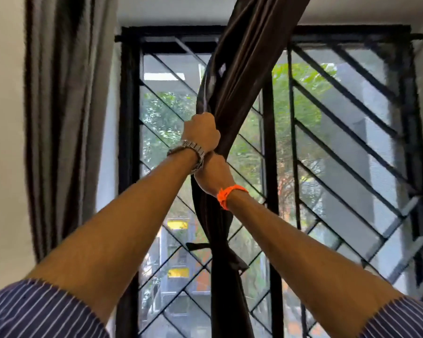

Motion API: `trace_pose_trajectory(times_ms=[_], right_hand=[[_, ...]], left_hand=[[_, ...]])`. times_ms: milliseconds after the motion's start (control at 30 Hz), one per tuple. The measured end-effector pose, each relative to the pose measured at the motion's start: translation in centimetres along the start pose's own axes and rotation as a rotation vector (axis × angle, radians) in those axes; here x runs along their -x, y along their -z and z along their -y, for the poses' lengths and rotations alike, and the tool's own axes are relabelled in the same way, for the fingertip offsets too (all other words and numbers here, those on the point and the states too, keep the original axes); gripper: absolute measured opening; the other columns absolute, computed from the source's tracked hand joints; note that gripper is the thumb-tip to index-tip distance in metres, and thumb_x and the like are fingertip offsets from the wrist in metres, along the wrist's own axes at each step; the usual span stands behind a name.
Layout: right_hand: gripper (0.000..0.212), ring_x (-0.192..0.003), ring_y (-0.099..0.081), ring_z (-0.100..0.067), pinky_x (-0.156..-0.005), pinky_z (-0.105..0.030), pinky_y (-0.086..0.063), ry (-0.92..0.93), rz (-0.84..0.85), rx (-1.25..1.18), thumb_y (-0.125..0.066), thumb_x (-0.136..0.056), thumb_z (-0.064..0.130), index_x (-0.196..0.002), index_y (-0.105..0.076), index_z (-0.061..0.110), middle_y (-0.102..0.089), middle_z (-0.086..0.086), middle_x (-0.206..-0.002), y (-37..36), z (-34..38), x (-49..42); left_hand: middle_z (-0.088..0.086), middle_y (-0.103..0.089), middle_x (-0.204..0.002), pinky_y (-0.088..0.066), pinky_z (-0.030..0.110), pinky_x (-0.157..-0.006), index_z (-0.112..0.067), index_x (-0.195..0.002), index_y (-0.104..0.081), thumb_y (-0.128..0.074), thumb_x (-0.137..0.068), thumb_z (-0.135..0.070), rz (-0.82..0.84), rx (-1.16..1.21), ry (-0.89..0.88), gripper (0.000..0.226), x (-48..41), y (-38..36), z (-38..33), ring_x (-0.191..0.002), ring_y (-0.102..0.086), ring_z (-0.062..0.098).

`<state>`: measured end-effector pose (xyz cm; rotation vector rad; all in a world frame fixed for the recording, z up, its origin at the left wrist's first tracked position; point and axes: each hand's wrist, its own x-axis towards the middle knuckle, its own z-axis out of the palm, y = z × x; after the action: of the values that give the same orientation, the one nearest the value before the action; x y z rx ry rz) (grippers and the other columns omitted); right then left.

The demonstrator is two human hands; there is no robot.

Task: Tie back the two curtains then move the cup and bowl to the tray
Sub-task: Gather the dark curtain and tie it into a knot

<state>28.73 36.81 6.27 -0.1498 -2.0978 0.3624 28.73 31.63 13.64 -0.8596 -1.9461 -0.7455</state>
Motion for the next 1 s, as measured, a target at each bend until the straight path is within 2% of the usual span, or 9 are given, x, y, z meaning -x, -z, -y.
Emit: trace_pose_trajectory(times_ms=[267, 400, 567, 700, 800, 900, 1000], right_hand=[[0.036, -0.102, -0.061, -0.044, -0.084, -0.042, -0.049, 0.101, 0.074, -0.098, -0.052, -0.085, 0.015, -0.119, -0.060, 0.005, -0.063, -0.021, -0.118, -8.3, 9.7, -0.7], [0.039, -0.103, -0.062, -0.043, -0.085, -0.043, -0.051, 0.147, 0.127, -0.107, -0.055, -0.083, 0.016, -0.121, -0.058, 0.005, -0.059, -0.020, -0.123, -11.0, 13.5, -1.0], [0.041, -0.104, -0.060, -0.045, -0.085, -0.041, -0.050, 0.183, 0.207, -0.131, -0.054, -0.087, 0.014, -0.127, -0.054, 0.005, -0.056, -0.024, -0.127, -13.9, 16.9, -1.0], [0.047, -0.106, -0.061, -0.041, -0.088, -0.040, -0.051, 0.129, 0.224, -0.237, -0.056, -0.087, 0.017, -0.133, -0.049, 0.006, -0.055, -0.019, -0.130, -15.4, 18.9, -0.6], [0.045, -0.107, -0.062, -0.039, -0.092, -0.042, -0.052, 0.116, 0.226, -0.294, -0.057, -0.089, 0.019, -0.132, -0.051, 0.008, -0.057, -0.017, -0.129, -16.0, 19.4, -0.6], [0.044, -0.107, -0.061, -0.037, -0.093, -0.044, -0.051, 0.146, 0.220, -0.269, -0.058, -0.090, 0.023, -0.131, -0.052, 0.008, -0.057, -0.016, -0.130, -15.3, 19.0, -0.2], [0.042, -0.105, -0.062, -0.038, -0.089, -0.039, -0.052, 0.169, 0.256, -0.157, -0.057, -0.089, 0.020, -0.129, -0.055, 0.005, -0.058, -0.018, -0.126, -15.4, 18.0, 0.0]], left_hand=[[0.028, -0.055, -0.124, -0.047, 0.046, -0.088, 0.005, -0.117, -0.053, -0.047, -0.090, -0.006, -0.045, -0.076, 0.135, 0.030, 1.3, 5.2, 11.7, -0.114, -0.052, 0.048], [0.029, -0.057, -0.121, -0.047, 0.047, -0.086, 0.006, -0.112, -0.054, -0.048, -0.088, -0.004, -0.067, -0.099, 0.182, 0.027, 1.5, 7.2, 16.4, -0.111, -0.054, 0.049], [0.029, -0.057, -0.122, -0.048, 0.046, -0.088, 0.006, -0.119, -0.052, -0.048, -0.090, -0.004, -0.078, -0.148, 0.237, 0.032, 2.3, 8.8, 20.7, -0.113, -0.055, 0.047], [0.028, -0.055, -0.126, -0.045, 0.045, -0.091, 0.004, -0.122, -0.051, -0.045, -0.092, -0.004, -0.090, -0.161, 0.254, 0.032, 2.9, 9.5, 22.9, -0.117, -0.052, 0.046], [0.026, -0.056, -0.124, -0.046, 0.045, -0.090, 0.002, -0.120, -0.053, -0.048, -0.092, -0.007, -0.101, -0.168, 0.246, 0.030, 2.9, 9.5, 23.5, -0.115, -0.054, 0.045], [0.025, -0.060, -0.120, -0.047, 0.044, -0.088, 0.002, -0.116, -0.054, -0.049, -0.091, -0.009, -0.105, -0.167, 0.217, 0.027, 2.9, 8.9, 23.4, -0.112, -0.057, 0.044], [0.026, -0.060, -0.120, -0.045, 0.044, -0.089, 0.002, -0.117, -0.052, -0.048, -0.090, -0.006, -0.091, -0.168, 0.220, 0.029, 2.9, 8.0, 22.9, -0.113, -0.056, 0.044]])
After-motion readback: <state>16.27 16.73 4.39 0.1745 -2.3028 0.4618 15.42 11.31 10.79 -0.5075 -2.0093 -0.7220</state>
